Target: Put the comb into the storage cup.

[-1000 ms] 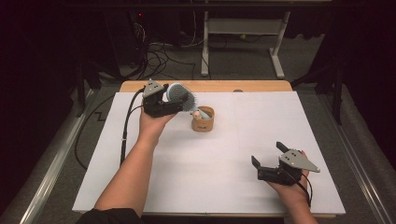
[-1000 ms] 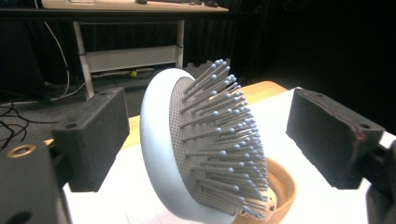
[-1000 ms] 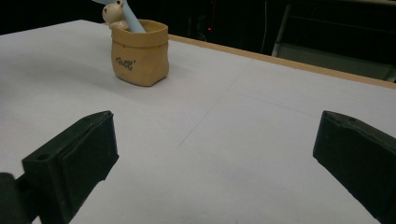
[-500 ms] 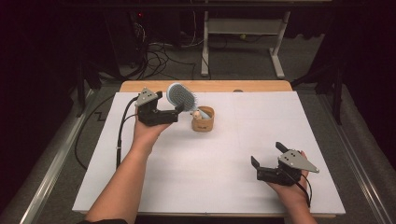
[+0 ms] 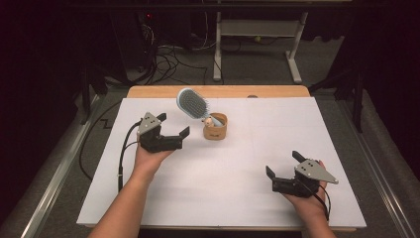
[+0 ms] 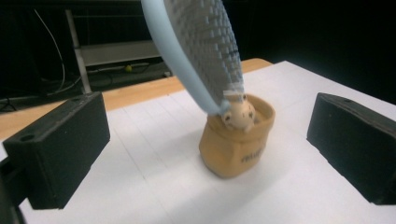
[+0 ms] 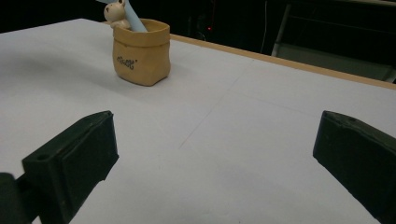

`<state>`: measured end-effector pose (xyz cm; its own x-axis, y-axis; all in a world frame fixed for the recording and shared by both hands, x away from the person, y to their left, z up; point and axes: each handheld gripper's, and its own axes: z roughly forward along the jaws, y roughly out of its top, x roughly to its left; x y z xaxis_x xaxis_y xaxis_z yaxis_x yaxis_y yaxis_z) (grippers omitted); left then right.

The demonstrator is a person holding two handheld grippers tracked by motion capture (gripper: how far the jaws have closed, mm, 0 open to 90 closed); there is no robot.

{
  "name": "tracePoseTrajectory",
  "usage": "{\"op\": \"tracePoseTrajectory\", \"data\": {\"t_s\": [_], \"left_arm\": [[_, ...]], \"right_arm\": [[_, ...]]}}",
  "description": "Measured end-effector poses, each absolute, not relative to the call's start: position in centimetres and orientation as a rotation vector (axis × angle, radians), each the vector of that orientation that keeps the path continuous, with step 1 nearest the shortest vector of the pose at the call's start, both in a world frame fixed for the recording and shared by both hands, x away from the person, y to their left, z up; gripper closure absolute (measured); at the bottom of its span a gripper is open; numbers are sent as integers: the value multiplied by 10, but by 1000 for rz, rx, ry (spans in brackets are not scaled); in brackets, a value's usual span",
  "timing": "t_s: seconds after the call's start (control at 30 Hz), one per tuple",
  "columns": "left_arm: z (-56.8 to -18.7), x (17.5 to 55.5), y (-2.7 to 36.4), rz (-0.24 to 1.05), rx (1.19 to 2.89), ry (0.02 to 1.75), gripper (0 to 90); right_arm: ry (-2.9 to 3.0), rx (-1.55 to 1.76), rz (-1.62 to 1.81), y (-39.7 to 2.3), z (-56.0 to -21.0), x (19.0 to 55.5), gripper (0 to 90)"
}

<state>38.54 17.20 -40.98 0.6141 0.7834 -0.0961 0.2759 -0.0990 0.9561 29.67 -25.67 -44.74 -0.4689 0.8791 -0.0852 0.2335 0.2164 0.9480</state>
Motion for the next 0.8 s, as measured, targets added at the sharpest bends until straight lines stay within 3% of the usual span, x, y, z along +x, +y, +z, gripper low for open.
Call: {"op": "tracePoseTrajectory", "data": {"t_s": [0.43, 0.8], "left_arm": [[-445, 362, 179, 480, 1717, 903, 2], [-455, 324, 192, 532, 1735, 889, 5]], "right_arm": [[1842, 1033, 1269, -257, -448, 296, 2], [1840, 1034, 1268, -257, -448, 296, 2]]}}
